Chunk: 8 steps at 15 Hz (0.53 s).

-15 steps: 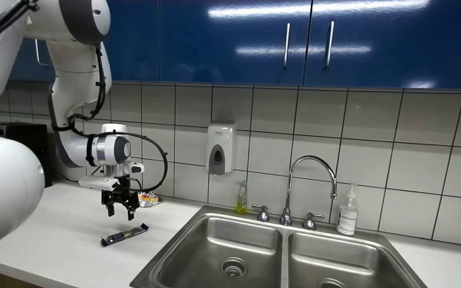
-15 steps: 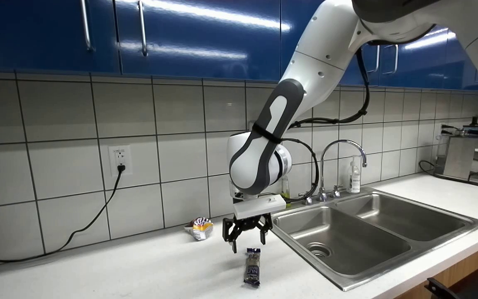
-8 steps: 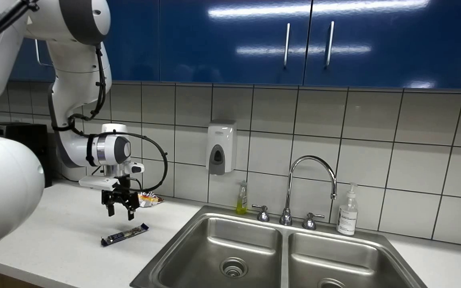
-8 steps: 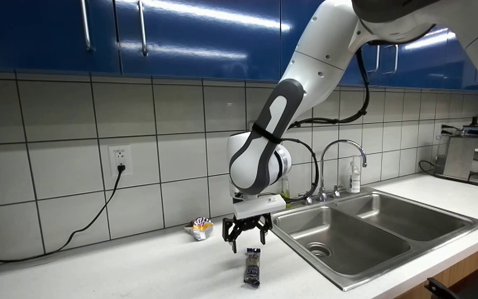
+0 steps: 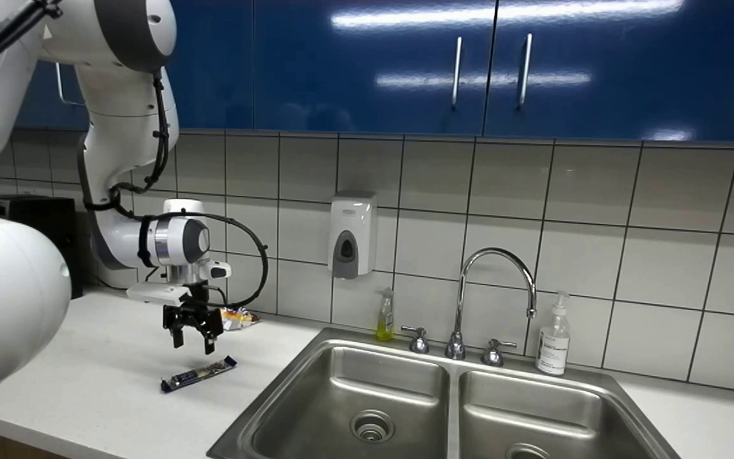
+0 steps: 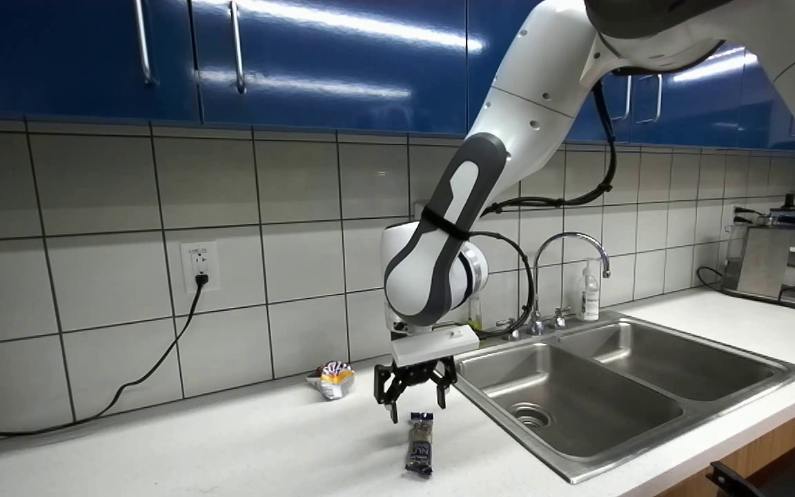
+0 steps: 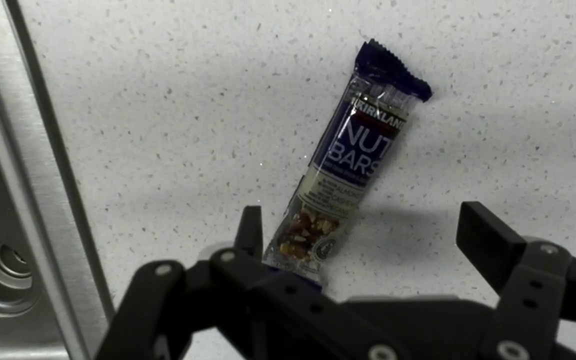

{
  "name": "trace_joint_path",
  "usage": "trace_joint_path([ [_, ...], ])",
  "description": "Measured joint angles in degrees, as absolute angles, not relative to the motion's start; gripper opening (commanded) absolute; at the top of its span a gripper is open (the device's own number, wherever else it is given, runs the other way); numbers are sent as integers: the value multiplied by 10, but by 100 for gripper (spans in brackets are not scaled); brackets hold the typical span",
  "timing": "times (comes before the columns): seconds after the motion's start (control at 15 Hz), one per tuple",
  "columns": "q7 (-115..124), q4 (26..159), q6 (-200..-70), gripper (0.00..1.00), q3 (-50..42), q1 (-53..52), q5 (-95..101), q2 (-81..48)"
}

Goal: Pick up the pack of snacks and put it in the sink

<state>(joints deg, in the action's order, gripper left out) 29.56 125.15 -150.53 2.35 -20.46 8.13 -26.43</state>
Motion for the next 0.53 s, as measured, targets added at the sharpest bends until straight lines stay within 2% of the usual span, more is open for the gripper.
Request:
trace_joint_path([
  [0.53, 395, 1276, -1514, 100, 10, -215, 49, -263],
])
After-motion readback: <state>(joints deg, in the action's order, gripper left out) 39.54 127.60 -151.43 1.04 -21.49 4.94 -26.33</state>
